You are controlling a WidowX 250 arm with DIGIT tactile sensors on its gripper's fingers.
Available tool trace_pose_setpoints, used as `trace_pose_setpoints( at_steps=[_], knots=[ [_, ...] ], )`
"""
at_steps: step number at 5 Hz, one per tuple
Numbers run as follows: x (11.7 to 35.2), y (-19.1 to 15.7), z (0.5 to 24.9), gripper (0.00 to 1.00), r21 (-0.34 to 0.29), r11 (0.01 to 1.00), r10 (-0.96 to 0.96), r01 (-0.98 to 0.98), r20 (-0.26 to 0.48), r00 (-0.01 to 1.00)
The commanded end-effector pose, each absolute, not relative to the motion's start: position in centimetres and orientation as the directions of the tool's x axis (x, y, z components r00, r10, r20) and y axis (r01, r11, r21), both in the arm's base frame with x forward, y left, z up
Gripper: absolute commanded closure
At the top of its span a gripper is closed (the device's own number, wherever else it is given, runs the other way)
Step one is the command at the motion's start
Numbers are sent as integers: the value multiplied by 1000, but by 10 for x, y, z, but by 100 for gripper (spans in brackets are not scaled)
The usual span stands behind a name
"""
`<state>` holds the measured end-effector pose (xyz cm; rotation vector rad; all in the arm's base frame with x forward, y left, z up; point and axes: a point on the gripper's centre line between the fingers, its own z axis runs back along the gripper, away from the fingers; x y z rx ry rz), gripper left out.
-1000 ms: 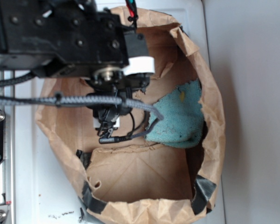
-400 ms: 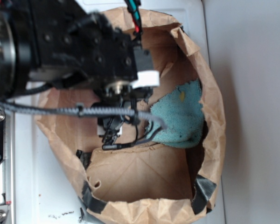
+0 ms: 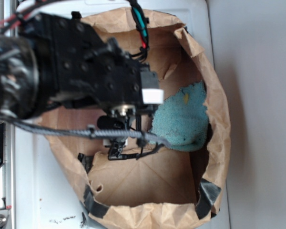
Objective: Grab the green ball.
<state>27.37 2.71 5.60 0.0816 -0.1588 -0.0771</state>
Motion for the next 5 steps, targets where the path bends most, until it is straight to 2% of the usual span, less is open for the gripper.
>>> trace_pose_setpoints(
  at_steps=[1, 3, 5],
  knots=[
    [293, 28, 52, 0, 136, 989, -87, 62, 188, 978],
    [295, 35, 53, 0, 142, 989, -77, 50, 196, 978],
    [285, 44, 83, 0, 71, 995, -76, 64, 185, 980]
  ],
)
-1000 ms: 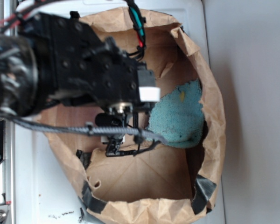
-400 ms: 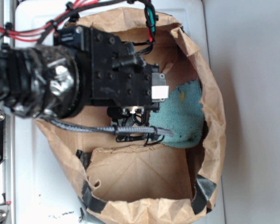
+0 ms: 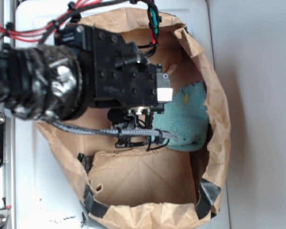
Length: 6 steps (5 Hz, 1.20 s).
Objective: Grab the green ball.
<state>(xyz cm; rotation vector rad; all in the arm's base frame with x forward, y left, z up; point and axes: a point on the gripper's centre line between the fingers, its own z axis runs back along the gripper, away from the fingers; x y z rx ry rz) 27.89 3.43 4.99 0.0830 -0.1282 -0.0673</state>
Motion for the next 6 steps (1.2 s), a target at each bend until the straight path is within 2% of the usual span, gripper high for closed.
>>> trace_pose_setpoints(
  at_steps=[1, 3, 4, 6],
  knots=[
    [287, 57, 87, 0, 67, 997, -62, 50, 192, 980],
    [293, 72, 86, 0, 71, 997, -31, 16, 224, 974],
    [301, 73, 80, 0, 84, 996, -14, -5, 231, 973],
    [299, 66, 65, 0, 102, 995, -36, 14, 223, 974]
  ],
)
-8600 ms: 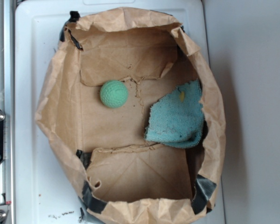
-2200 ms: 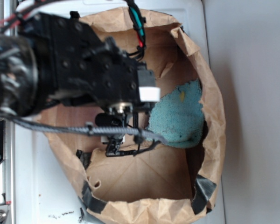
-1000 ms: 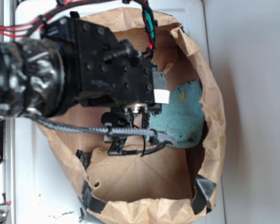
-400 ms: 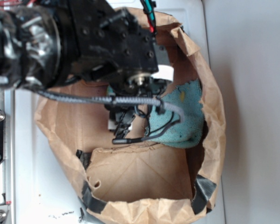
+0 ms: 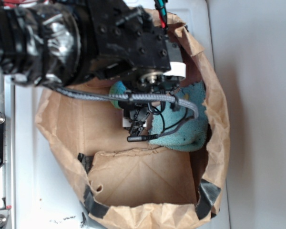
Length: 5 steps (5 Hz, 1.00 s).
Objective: Grab the green ball.
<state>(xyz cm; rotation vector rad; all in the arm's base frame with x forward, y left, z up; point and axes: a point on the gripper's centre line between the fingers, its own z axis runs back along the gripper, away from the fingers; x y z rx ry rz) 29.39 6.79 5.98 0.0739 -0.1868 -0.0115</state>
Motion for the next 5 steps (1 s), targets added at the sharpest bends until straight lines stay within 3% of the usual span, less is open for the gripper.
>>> trace_pose_setpoints(
  at_steps=[1, 3, 4, 5],
  knots=[
    [295, 59, 48, 0, 136, 990, -67, 38, 212, 975],
    [285, 58, 42, 0, 151, 987, -89, 60, 191, 978],
    [288, 60, 41, 100, 143, 989, -59, 33, 182, 981],
    [289, 59, 45, 100, 138, 990, -60, 33, 196, 979]
  ],
)
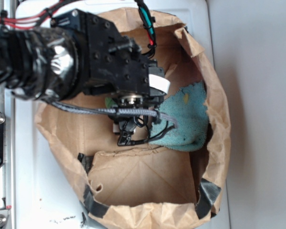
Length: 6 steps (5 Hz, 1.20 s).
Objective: Grab the green ball.
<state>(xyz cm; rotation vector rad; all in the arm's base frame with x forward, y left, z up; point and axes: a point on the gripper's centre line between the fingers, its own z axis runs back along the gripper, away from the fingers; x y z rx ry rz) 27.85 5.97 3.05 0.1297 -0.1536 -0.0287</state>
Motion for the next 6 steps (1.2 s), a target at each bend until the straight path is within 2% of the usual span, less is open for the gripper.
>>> trace_pose_setpoints(
  at_steps=[1, 2, 4, 6],
  knots=[
    [289, 62, 58, 100, 114, 993, -45, 23, 196, 980],
    [287, 63, 79, 100, 82, 996, -33, 17, 199, 979],
    [282, 56, 135, 100, -21, 1000, 12, -8, 216, 976],
    [280, 48, 184, 100, -75, 997, 40, -23, 238, 971]
  ],
)
